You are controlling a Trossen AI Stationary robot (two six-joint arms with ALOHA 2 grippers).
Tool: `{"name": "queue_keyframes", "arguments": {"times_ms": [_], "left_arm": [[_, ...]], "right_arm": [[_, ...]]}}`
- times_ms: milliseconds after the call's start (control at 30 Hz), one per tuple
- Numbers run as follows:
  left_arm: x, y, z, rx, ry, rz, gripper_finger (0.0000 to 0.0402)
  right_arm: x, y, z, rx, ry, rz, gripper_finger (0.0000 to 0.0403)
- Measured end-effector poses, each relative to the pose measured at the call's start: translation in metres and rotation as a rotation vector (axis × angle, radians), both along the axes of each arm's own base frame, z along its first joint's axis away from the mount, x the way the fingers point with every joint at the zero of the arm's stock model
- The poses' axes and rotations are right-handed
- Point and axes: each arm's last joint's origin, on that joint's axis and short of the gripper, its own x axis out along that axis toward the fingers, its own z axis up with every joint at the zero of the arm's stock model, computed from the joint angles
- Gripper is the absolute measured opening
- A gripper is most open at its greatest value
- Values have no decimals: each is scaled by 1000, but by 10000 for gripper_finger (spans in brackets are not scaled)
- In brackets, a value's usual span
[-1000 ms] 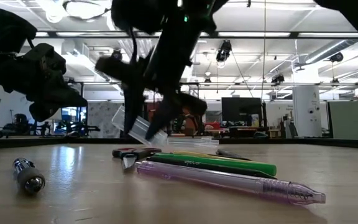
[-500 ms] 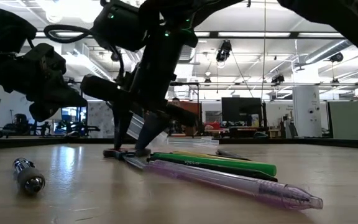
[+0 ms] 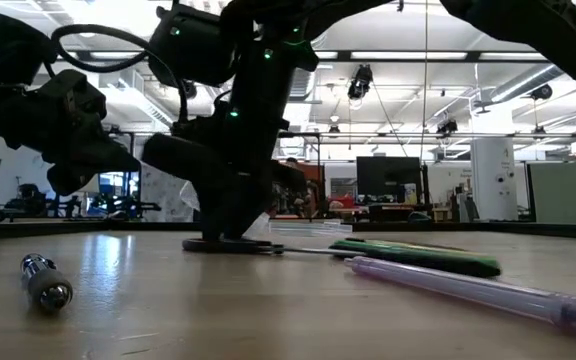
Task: Pick & place school supplies into a supply box
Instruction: Put the black scissors into the transparent supply box
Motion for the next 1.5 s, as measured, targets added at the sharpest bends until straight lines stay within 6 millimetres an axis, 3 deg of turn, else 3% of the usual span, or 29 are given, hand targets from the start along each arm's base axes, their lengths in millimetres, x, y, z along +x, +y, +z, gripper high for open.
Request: {"name": "queue_keyframes", "arguments": {"times_ms": [267,467,700,867,933,1067,1200,1333,1500], "left_arm": [[0,0,0,0,0,0,0],[0,0,0,0,0,0,0],[0,0,0,0,0,0,0],[0,0,0,0,0,0,0],[0,0,0,0,0,0,0],[0,0,0,0,0,0,0],[0,0,0,0,0,0,0],[0,0,0,0,0,-1,0],[0,0,0,0,1,1,0]], "right_arm": [[-3,11,0,-64,44,153,107],[-3,24,1,-77,44,201,56],[3,30,16,-63,4,220,56],[9,38,39,-17,-96,240,56],[9,39,61,-2,-154,234,56],[7,35,102,89,-283,121,56],[1,32,126,105,-367,-21,56],[-2,1,156,31,-490,-208,56],[-4,-59,161,21,-533,-447,56]]}}
